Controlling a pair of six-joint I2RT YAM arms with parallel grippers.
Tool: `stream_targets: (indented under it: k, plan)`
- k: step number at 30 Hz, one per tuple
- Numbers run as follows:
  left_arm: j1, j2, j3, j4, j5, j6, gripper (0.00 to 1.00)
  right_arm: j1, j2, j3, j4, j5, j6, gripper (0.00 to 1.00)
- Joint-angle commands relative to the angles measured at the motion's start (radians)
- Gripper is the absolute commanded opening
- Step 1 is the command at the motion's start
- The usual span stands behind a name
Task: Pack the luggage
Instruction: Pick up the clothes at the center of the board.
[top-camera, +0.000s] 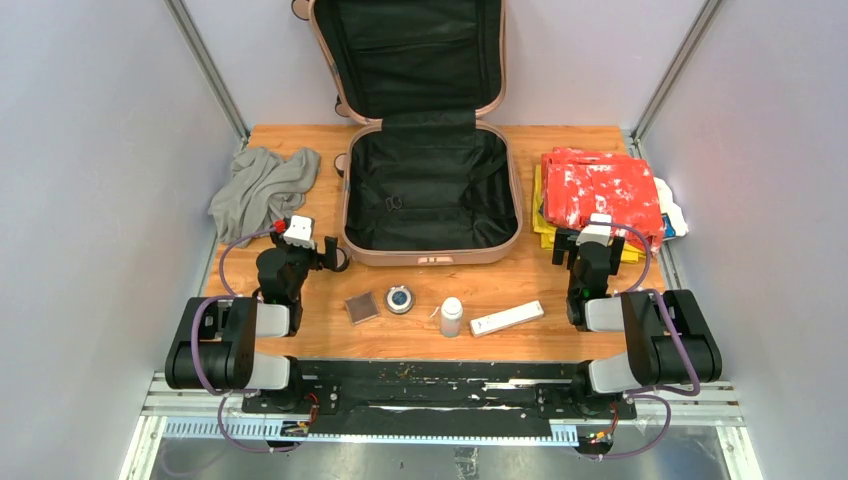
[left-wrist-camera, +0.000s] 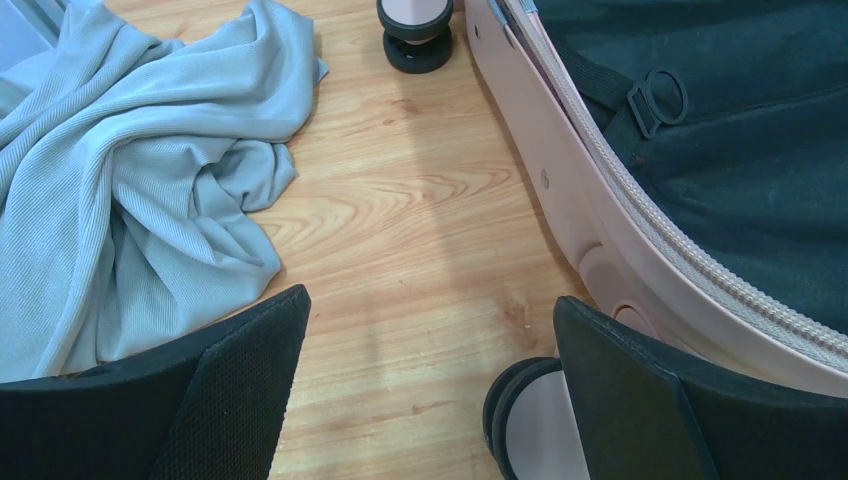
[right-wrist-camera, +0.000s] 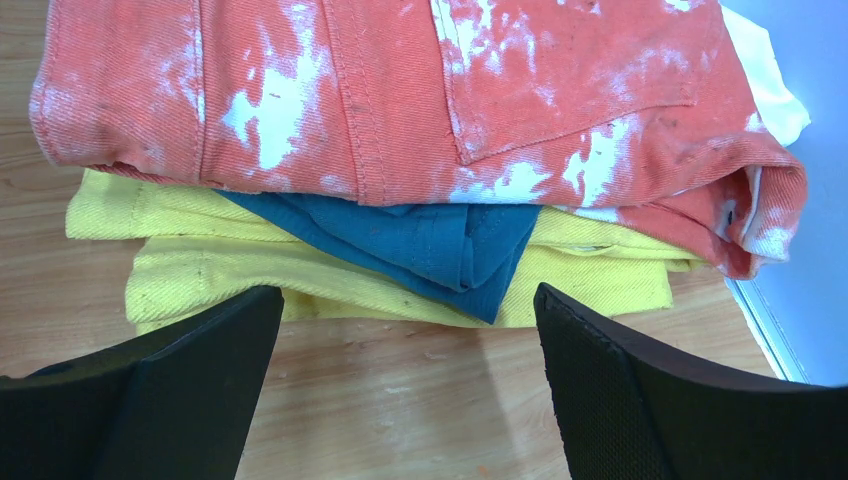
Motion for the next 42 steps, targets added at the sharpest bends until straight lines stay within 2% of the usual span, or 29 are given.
stream_targets:
  k: [1,6,8,11,12,13,14,15,16,17,20,21,24,27,29,31,37,42]
  plan:
    - [-0.003,0.004,0.013,0.038,0.003,0.009,1.00,0.006,-0.005,0.001,0.004,-0.006,0.011,1.00]
    - [-0.003,0.005,0.014,0.037,0.002,0.010,1.00,0.007,-0.005,0.000,0.006,-0.006,0.011,1.00]
    - [-0.003,0.009,0.023,0.024,-0.037,-0.007,1.00,0.004,-0.014,-0.004,0.005,0.039,0.030,1.00]
    - [-0.004,-0.002,0.040,-0.003,-0.065,-0.025,1.00,0.002,-0.050,-0.014,0.019,0.001,0.003,1.00]
    - [0.001,-0.022,0.053,-0.053,-0.072,-0.033,1.00,0.014,-0.097,-0.010,-0.012,0.026,-0.004,1.00]
    - [0.005,-0.055,0.065,-0.087,-0.075,-0.038,1.00,0.021,-0.160,0.011,-0.115,0.053,0.008,1.00]
    - [0.013,-0.090,0.090,-0.148,-0.071,-0.047,1.00,0.021,-0.222,0.050,-0.254,0.082,0.052,1.00]
    - [0.020,-0.130,0.126,-0.293,-0.065,-0.052,1.00,0.019,-0.280,0.098,-0.414,0.139,0.136,1.00]
    - [0.023,-0.170,0.179,-0.415,-0.062,-0.047,1.00,0.013,-0.333,0.151,-0.566,0.112,0.210,1.00]
    - [0.025,-0.201,0.232,-0.523,-0.055,-0.041,1.00,0.006,-0.371,0.176,-0.638,0.032,0.267,1.00]
    - [0.033,-0.274,0.370,-0.759,-0.015,-0.020,1.00,0.005,-0.456,0.178,-0.658,-0.243,0.377,1.00]
    - [0.038,-0.291,0.403,-0.815,-0.001,-0.015,1.00,0.004,-0.477,0.175,-0.661,-0.261,0.421,1.00]
    - [0.042,-0.324,0.508,-0.979,0.029,0.005,1.00,0.002,-0.525,0.201,-0.732,-0.182,0.628,1.00]
    - [0.045,-0.318,0.630,-1.164,0.036,0.030,1.00,0.000,-0.554,0.318,-1.001,-0.099,0.772,1.00]
    - [0.048,-0.287,0.705,-1.263,0.046,0.044,1.00,0.000,-0.562,0.364,-1.090,-0.093,0.752,1.00]
    - [0.048,-0.255,0.769,-1.342,0.046,0.042,1.00,0.000,-0.534,0.403,-1.100,-0.129,0.663,1.00]
    - [0.048,-0.189,0.893,-1.499,0.045,0.058,1.00,0.009,-0.168,0.846,-1.552,-0.055,0.579,1.00]
    - [0.047,-0.200,0.896,-1.508,0.062,0.041,1.00,0.021,-0.002,1.032,-1.624,-0.061,0.515,1.00]
